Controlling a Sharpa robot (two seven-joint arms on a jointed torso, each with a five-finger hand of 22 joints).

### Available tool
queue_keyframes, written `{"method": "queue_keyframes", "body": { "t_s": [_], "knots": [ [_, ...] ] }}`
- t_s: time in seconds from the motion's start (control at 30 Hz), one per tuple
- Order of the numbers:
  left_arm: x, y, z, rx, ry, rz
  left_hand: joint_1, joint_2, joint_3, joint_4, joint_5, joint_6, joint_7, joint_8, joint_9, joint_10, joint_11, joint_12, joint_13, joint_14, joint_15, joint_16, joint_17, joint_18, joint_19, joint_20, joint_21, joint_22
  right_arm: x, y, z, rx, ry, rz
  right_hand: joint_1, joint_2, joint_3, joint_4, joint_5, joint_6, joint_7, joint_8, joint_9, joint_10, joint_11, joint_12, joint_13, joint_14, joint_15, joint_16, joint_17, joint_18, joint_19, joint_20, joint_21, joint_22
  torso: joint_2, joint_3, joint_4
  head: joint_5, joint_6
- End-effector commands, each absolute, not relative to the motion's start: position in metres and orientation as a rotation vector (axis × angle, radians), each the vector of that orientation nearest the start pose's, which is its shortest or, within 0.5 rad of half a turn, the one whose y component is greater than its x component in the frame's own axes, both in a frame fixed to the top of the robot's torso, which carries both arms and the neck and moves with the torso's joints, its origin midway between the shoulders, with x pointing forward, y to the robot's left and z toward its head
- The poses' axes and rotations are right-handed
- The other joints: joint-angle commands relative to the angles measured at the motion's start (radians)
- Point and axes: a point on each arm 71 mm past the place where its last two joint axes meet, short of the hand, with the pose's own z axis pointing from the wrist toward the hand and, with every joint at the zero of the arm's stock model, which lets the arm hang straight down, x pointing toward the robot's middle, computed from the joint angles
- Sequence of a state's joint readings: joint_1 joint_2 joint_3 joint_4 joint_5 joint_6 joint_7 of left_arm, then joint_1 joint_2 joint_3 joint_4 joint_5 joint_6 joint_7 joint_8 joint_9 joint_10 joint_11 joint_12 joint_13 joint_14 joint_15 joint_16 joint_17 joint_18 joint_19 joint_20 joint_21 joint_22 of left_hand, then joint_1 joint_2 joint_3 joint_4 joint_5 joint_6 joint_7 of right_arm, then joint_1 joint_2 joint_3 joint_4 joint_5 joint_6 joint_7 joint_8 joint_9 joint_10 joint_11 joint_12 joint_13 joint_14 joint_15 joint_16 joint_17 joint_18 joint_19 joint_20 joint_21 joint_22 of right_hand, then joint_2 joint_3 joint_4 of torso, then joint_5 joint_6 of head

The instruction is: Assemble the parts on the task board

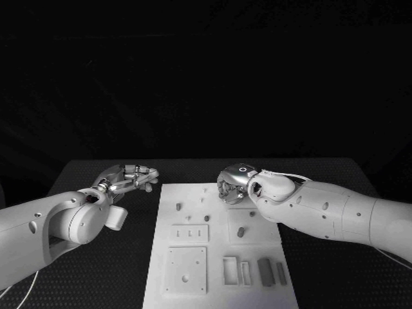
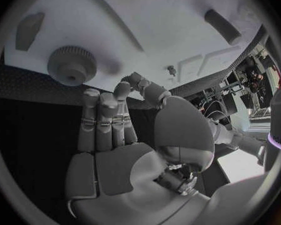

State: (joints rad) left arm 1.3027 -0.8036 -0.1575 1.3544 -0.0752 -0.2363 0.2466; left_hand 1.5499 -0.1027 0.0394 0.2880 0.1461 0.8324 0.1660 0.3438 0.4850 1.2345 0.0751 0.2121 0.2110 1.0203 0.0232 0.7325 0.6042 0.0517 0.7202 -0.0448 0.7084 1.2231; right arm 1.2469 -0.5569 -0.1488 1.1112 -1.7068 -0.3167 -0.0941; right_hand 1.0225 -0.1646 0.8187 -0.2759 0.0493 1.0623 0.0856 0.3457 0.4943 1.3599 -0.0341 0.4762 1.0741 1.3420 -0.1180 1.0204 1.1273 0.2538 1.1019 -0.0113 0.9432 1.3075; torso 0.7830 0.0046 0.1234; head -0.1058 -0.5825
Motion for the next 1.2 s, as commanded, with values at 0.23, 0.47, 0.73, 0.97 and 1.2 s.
{"method": "queue_keyframes", "body": {
  "t_s": [0.23, 0.47, 0.73, 0.97, 1.2],
  "knots": [
    [0.522, 0.238, -0.185, -1.055, 1.586, -1.355, -0.002, -0.001, 0.006, 0.001, -0.003, 0.0, 0.006, -0.008, 0.001, -0.004, 0.004, -0.004, 0.002, -0.004, 0.002, -0.005, -0.001, 0.01, -0.004, -0.008, 0.007, -0.002, 0.551, -0.154, -0.209, -0.42, 1.529, 0.349, 0.003, 0.008, 0.015, 0.002, 0.001, 0.036, -0.016, 0.01, 0.016, 0.005, -0.005, 0.007, 0.001, 0.004, -0.006, 0.01, 0.0, 0.008, 0.005, -0.01, 0.012, 0.02, 0.001, 0.0002, 0.0015, 0.0, 0.008],
    [0.523, 0.237, -0.186, -1.052, 1.587, -1.358, -0.002, -0.001, 0.006, 0.002, -0.003, 0.0, 0.006, -0.008, 0.002, -0.004, 0.004, -0.005, 0.002, -0.004, 0.002, -0.005, -0.001, 0.01, -0.004, -0.008, 0.008, -0.002, 0.553, -0.138, -0.208, -0.437, 1.507, 0.352, 0.004, 0.006, 0.019, 0.002, 0.001, 0.036, -0.016, 0.01, 0.017, 0.006, -0.006, 0.007, 0.001, 0.004, -0.007, 0.012, 0.0, 0.008, 0.006, -0.011, 0.014, 0.02, 0.002, -0.0006, 0.0027, 0.0, 0.01],
    [0.524, 0.234, -0.186, -1.05, 1.589, -1.361, -0.002, -0.001, 0.006, 0.002, -0.003, -0.001, 0.006, -0.009, 0.002, -0.004, 0.004, -0.006, 0.003, -0.004, 0.002, -0.005, -0.001, 0.009, -0.004, -0.009, 0.008, -0.003, 0.556, -0.125, -0.208, -0.452, 1.492, 0.35, 0.004, 0.005, 0.022, 0.003, 0.0, 0.036, -0.016, 0.01, 0.018, 0.006, -0.006, 0.007, 0.001, 0.004, -0.008, 0.013, -0.001, 0.008, 0.006, -0.012, 0.016, 0.019, 0.002, -0.0007, 0.0039, 0.003, 0.011],
    [0.524, 0.233, -0.186, -1.049, 1.59, -1.364, -0.002, 0.0, 0.006, 0.002, -0.003, -0.001, 0.006, -0.009, 0.002, -0.004, 0.004, -0.006, 0.003, -0.004, 0.002, -0.005, -0.001, 0.009, -0.004, -0.009, 0.008, -0.003, 0.558, -0.121, -0.208, -0.462, 1.479, 0.335, 0.005, 0.005, 0.024, 0.003, 0.0, 0.036, -0.016, 0.01, 0.018, 0.006, -0.006, 0.007, 0.0, 0.004, -0.008, 0.013, -0.001, 0.008, 0.006, -0.012, 0.016, 0.019, 0.003, -0.001, 0.0061, 0.005, 0.01],
    [0.524, 0.232, -0.186, -1.047, 1.593, -1.368, -0.002, 0.0, 0.006, 0.002, -0.003, 0.0, 0.006, -0.009, 0.002, -0.003, 0.004, -0.007, 0.003, -0.004, 0.002, -0.005, -0.001, 0.008, -0.004, -0.01, 0.009, -0.003, 0.562, -0.12, -0.209, -0.467, 1.477, 0.321, 0.005, 0.003, 0.026, 0.004, 0.0, 0.036, -0.016, 0.01, 0.019, 0.006, -0.006, 0.007, 0.0, 0.004, -0.009, 0.014, -0.001, 0.008, 0.007, -0.013, 0.017, 0.019, 0.004, -0.0012, 0.0055, 0.006, 0.008]
  ]
}}
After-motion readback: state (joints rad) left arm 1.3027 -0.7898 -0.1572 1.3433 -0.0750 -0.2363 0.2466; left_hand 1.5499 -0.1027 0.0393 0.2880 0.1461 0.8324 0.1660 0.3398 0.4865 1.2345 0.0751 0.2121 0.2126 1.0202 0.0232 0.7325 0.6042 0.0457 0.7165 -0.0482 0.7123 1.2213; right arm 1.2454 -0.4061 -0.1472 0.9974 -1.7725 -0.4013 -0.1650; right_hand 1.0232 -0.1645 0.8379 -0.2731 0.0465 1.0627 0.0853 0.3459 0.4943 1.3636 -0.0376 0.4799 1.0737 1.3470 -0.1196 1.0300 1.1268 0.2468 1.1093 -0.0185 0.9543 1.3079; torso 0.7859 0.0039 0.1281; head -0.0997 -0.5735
